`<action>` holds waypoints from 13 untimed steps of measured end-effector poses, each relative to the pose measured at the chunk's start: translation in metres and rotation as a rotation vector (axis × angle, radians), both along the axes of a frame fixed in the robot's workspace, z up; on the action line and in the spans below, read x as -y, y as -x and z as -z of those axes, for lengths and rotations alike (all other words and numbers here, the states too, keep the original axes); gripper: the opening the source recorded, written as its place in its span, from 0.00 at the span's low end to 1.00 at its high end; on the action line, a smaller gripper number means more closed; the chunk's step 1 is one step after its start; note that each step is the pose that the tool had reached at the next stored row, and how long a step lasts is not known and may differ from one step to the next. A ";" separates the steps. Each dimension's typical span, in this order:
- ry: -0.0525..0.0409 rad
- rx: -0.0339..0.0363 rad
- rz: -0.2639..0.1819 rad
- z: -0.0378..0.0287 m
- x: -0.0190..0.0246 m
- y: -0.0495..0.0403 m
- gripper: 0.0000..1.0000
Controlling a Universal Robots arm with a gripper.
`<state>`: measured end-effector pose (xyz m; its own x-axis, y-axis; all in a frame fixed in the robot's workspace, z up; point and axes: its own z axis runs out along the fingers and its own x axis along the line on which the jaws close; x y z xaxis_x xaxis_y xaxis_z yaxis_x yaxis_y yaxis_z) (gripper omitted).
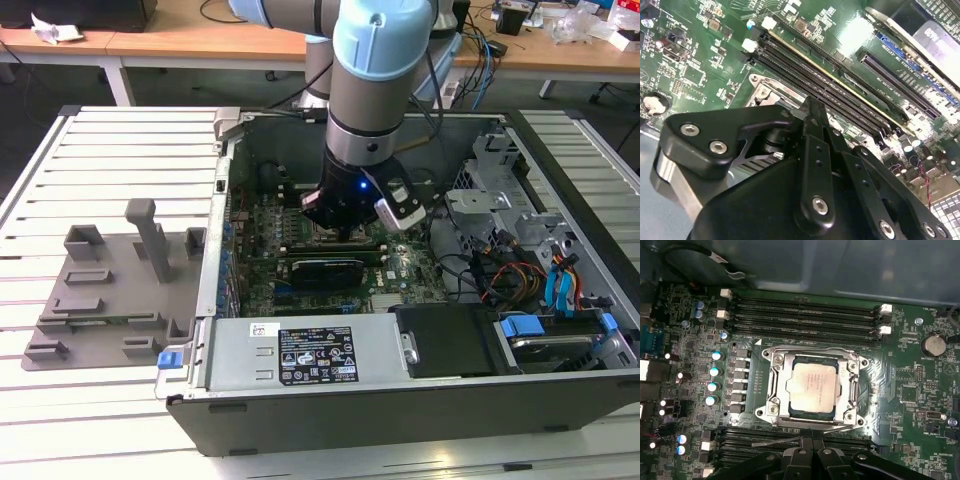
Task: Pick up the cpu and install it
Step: 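Install the second cpu locking lever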
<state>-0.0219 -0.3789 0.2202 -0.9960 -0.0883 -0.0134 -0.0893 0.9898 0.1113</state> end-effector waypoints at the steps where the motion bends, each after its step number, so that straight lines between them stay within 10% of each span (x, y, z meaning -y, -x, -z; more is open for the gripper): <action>1: 0.0000 0.0000 0.000 0.0007 0.0000 0.0000 0.11; 13: 0.0000 0.0000 0.000 0.0103 0.0000 0.0006 0.11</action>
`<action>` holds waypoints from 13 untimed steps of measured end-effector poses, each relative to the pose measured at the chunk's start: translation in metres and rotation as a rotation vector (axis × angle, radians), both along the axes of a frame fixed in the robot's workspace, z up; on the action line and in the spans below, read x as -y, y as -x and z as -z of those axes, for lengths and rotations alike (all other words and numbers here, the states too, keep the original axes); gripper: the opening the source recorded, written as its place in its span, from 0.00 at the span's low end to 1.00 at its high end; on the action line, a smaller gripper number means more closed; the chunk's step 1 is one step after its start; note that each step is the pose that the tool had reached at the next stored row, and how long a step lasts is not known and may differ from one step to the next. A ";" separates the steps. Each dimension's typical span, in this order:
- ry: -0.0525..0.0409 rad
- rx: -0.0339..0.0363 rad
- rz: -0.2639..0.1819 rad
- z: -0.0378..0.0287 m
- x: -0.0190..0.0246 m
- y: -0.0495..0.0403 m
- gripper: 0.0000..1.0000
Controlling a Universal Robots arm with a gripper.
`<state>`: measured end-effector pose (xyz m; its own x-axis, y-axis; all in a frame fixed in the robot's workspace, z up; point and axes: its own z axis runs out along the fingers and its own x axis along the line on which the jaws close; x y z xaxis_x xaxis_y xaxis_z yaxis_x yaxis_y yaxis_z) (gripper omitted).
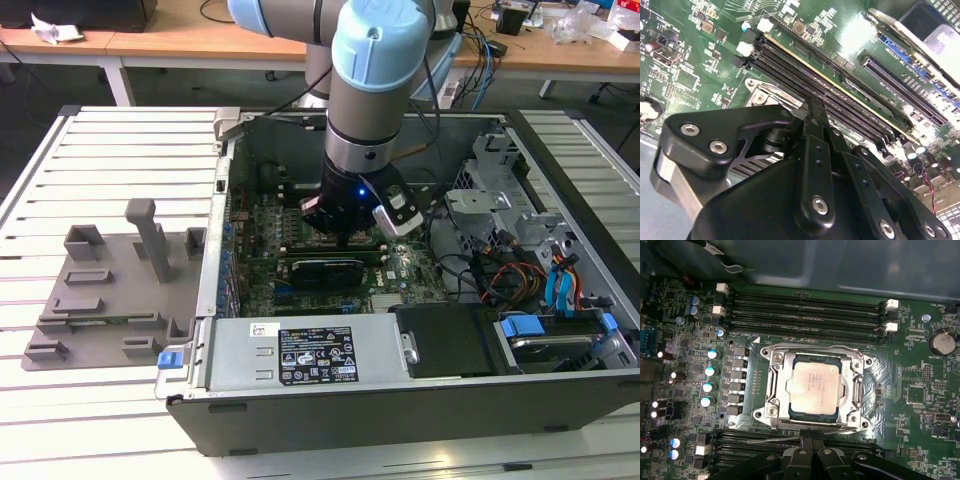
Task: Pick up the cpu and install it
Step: 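Install the second cpu locking lever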
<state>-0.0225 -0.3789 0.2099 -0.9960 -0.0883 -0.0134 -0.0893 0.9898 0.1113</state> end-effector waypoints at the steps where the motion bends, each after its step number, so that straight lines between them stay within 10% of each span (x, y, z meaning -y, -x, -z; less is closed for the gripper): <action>1: -0.0001 0.0000 0.000 0.0015 -0.0001 0.0009 0.11; 13: -0.0085 0.0002 0.000 0.0035 -0.0004 0.0500 0.11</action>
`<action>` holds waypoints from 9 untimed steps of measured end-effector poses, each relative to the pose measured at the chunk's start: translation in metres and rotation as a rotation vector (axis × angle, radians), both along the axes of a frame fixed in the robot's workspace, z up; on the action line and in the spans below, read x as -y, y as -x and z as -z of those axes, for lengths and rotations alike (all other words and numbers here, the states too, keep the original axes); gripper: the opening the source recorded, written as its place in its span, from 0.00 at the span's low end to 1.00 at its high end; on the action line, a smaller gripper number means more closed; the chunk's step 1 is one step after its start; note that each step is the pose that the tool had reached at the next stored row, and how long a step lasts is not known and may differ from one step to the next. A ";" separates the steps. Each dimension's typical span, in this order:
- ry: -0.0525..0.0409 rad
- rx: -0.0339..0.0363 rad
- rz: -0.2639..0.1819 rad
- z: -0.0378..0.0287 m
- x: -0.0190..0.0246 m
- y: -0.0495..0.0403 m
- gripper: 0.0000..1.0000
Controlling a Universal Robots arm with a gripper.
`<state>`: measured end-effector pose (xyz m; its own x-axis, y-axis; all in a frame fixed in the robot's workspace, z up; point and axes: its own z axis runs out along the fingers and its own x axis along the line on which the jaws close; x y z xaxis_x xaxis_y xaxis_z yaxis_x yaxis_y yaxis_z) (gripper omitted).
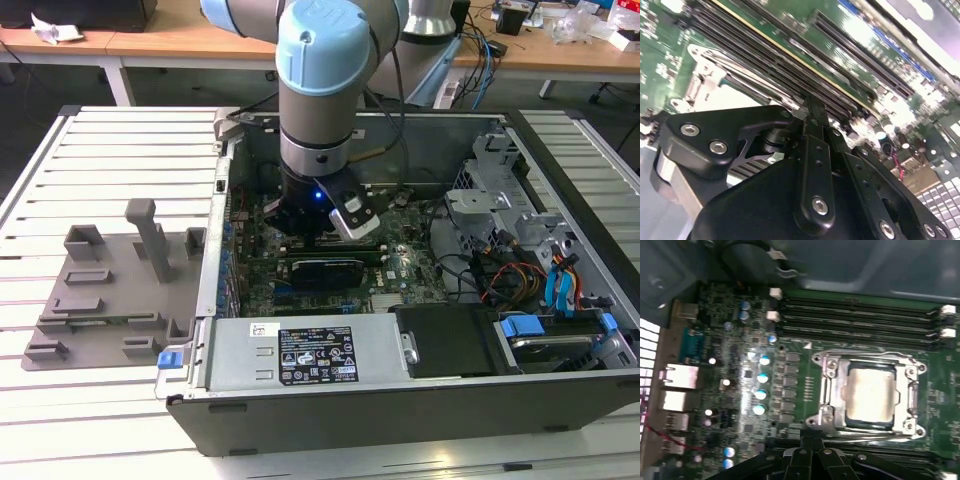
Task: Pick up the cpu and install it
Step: 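Install the second cpu locking lever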
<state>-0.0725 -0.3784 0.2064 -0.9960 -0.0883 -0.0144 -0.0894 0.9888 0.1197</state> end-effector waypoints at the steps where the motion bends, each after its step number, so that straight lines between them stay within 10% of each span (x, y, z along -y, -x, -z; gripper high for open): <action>1: -0.0027 0.0000 0.000 0.0000 0.0000 0.0027 0.11; 9: -0.0220 0.0000 -0.005 0.0021 -0.0064 0.0043 0.11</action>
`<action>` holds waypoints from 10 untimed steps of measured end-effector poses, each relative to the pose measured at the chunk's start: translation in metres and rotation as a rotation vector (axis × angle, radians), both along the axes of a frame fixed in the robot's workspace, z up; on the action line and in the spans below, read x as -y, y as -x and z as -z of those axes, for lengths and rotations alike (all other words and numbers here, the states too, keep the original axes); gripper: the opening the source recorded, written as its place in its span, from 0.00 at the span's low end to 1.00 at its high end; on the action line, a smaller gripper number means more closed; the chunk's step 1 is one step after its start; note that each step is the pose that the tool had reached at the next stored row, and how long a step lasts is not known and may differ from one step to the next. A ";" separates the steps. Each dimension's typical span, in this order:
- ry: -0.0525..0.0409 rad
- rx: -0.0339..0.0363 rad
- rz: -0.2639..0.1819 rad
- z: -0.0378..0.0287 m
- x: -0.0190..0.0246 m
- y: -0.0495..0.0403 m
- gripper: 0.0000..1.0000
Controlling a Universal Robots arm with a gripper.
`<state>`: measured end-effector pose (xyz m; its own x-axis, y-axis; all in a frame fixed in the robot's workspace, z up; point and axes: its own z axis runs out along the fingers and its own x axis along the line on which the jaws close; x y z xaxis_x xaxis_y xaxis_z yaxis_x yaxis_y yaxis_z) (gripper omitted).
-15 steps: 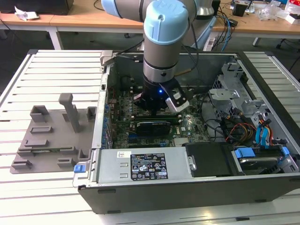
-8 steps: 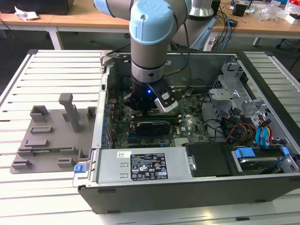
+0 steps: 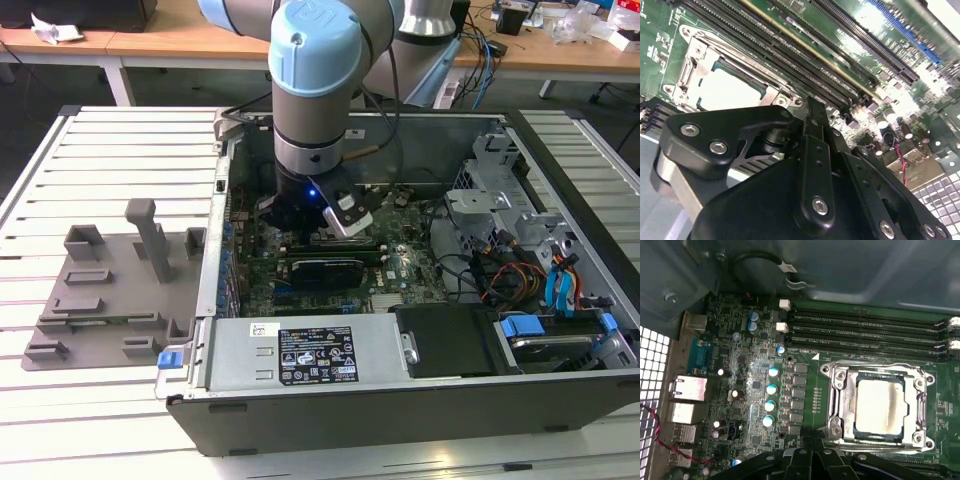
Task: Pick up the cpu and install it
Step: 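Install the second cpu locking lever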
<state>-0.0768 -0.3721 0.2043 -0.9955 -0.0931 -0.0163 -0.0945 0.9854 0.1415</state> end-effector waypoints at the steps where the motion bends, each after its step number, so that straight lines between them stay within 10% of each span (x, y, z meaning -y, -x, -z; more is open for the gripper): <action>1: -0.0012 0.0000 0.000 0.0005 -0.0009 0.0000 0.11; 10: -0.0091 0.0002 -0.002 0.0016 -0.0042 -0.0002 0.11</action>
<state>-0.0766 -0.3679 0.2027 -0.9953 -0.0952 -0.0174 -0.0968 0.9839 0.1504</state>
